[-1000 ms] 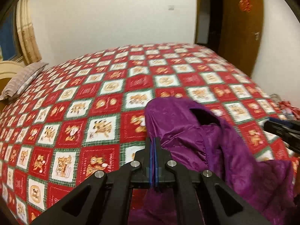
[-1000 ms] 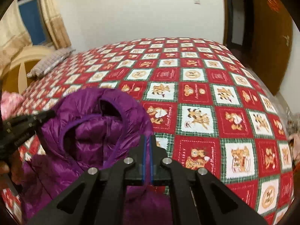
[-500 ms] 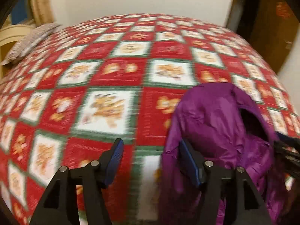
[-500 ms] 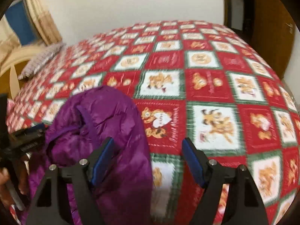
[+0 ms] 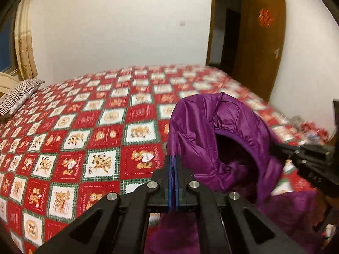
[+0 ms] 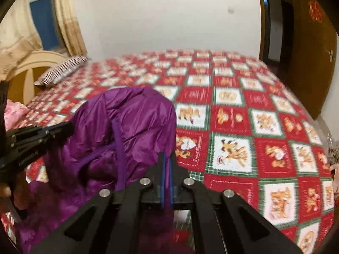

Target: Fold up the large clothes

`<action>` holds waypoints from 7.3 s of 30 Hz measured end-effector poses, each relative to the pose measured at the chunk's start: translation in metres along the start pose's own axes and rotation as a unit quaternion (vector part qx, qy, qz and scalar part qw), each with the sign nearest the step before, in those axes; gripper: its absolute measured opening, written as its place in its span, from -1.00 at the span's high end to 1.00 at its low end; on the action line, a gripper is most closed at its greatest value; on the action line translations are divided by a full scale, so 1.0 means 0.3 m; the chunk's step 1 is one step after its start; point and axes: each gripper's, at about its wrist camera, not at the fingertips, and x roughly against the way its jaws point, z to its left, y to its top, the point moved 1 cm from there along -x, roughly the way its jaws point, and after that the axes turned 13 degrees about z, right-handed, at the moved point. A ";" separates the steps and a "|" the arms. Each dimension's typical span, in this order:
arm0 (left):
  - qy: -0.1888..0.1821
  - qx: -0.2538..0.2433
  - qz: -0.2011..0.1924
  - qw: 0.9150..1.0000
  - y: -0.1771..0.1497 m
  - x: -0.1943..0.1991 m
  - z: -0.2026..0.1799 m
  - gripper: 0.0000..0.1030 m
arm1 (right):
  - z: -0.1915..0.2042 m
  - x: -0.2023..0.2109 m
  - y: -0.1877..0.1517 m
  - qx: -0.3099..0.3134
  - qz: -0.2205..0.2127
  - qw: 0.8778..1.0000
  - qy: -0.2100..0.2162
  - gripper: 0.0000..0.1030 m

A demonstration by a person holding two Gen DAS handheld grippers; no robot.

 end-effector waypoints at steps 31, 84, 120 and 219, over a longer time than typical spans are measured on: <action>-0.053 0.118 0.030 0.991 -0.640 0.376 0.050 -0.67 | 0.134 0.336 -0.570 -0.068 0.033 0.991 0.114 -0.62; 0.174 0.063 0.095 0.978 -0.451 0.000 -0.117 -0.56 | 0.219 0.041 -0.336 -0.128 0.032 0.991 0.004 0.08; 0.114 0.037 0.103 0.987 -0.743 0.074 -0.248 -0.87 | 0.302 0.108 -0.709 -0.071 0.076 0.994 0.021 0.19; 0.013 -0.006 -0.129 0.992 -1.473 1.498 -0.216 0.90 | 0.314 1.330 -1.502 -0.095 -0.091 0.989 0.069 0.88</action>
